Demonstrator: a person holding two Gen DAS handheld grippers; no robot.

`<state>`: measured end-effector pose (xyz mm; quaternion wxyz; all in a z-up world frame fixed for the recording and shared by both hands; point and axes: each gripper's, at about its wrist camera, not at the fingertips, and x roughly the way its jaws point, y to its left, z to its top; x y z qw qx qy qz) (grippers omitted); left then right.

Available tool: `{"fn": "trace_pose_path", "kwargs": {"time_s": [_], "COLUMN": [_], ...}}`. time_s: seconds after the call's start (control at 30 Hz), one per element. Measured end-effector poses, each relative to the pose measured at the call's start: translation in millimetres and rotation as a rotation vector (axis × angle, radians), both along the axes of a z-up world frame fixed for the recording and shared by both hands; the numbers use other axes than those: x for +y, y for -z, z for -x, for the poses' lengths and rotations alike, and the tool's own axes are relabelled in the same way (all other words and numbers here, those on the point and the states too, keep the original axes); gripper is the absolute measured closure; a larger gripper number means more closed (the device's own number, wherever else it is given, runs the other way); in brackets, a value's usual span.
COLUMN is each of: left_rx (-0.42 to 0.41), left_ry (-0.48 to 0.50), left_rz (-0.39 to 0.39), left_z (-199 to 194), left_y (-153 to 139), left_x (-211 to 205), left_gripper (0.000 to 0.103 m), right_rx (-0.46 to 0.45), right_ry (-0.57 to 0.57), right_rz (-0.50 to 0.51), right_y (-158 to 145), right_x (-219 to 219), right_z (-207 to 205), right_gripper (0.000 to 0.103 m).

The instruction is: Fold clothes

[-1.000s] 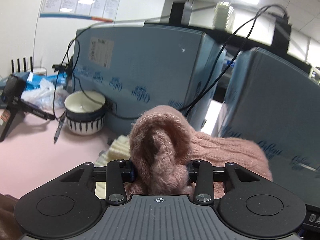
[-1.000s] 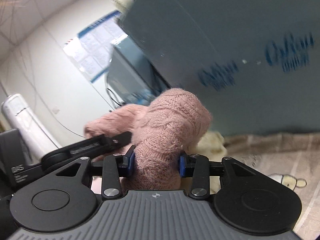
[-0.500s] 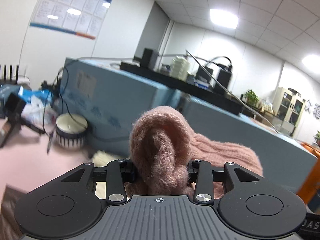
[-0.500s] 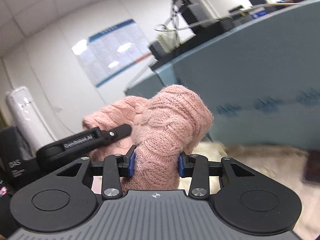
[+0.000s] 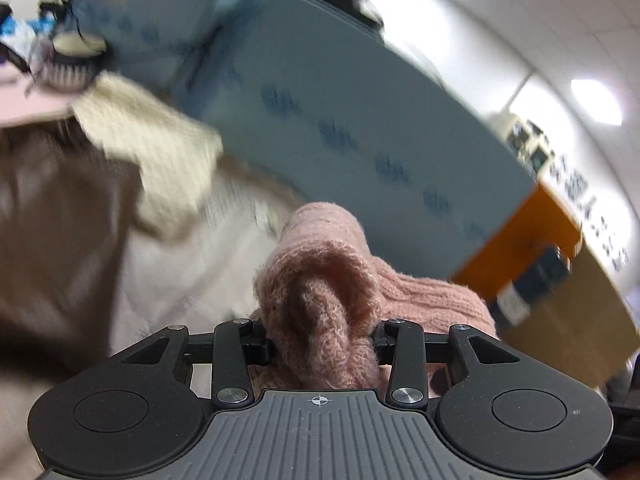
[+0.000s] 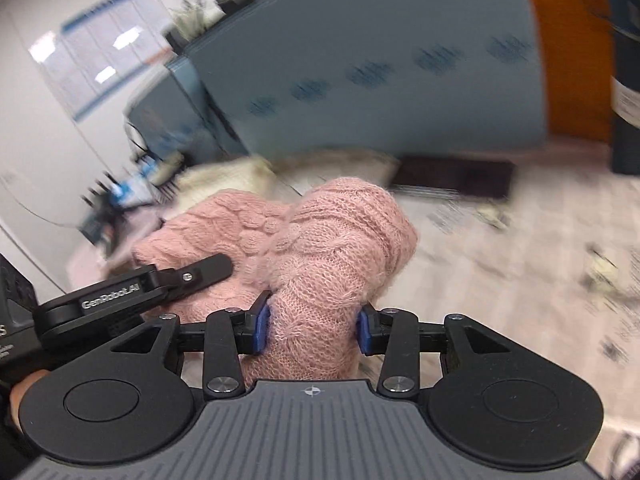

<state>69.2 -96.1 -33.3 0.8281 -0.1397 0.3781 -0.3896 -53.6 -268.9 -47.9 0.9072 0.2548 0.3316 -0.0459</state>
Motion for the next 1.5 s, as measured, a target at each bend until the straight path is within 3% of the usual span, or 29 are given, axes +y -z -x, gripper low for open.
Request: {"fn": "trace_pose_path", "kwargs": {"time_s": [0.1,0.2,0.37,0.43,0.57,0.67,0.77,0.8,0.87,0.9,0.93,1.07,1.2,1.4,1.43,1.47,1.5], "left_rx": [0.011,0.009,-0.025,-0.029,-0.029,-0.013,0.007,0.017,0.031,0.036,0.038,0.051,0.081,0.067,0.049,0.023,-0.005], "left_ry": [0.023,0.022,-0.082,-0.141,-0.241,-0.272,-0.275,-0.272,-0.255,-0.241,-0.222,-0.14,-0.019,0.209,0.239,0.274,0.307], "left_rz": [-0.043,-0.071,-0.016,-0.011,-0.011,-0.027,-0.041,-0.042,-0.042,-0.041,-0.041,-0.036,-0.052,-0.196,-0.207,-0.213,-0.22], "left_z": [9,12,1,-8,-24,-31,-35,-37,-41,-42,-42,-45,-47,-33,-28,-22,-16], "left_y": [11,14,0,-3,-5,-2,3,4,7,8,9,17,30,50,51,50,48], "left_x": [-2,1,32,50,83,101,109,110,108,106,102,82,50,0,-5,-9,-14], "left_gripper": [0.058,0.041,0.024,0.023,0.023,0.023,0.023,0.023,0.023,0.023,0.023,0.023,0.023,0.026,0.029,0.057,0.072], "right_rx": [0.075,0.12,0.093,0.05,0.003,0.018,0.086,0.11,0.148,0.149,0.142,0.066,0.007,-0.047,-0.05,-0.054,-0.057], "right_ry": [0.028,0.059,0.062,0.041,-0.126,-0.185,-0.194,-0.18,-0.131,-0.113,-0.105,-0.072,0.034,0.175,0.193,0.211,0.228], "right_rz": [0.045,0.105,0.242,0.261,0.102,0.067,0.12,0.155,0.204,0.208,0.211,0.245,0.245,0.245,0.251,0.258,0.262], "right_y": [15,20,2,-9,-15,-8,6,11,23,27,29,17,-7,-29,-30,-31,-33], "right_x": [-2,2,27,40,70,97,120,127,127,122,116,96,76,45,41,36,32], "right_z": [17,30,30,27,0,-31,-61,-66,-70,-69,-67,-41,-6,30,33,37,39], "right_gripper": [0.06,0.05,0.032,0.028,0.021,0.021,0.021,0.021,0.036,0.063,0.082,0.085,0.085,0.085,0.085,0.085,0.085]}}
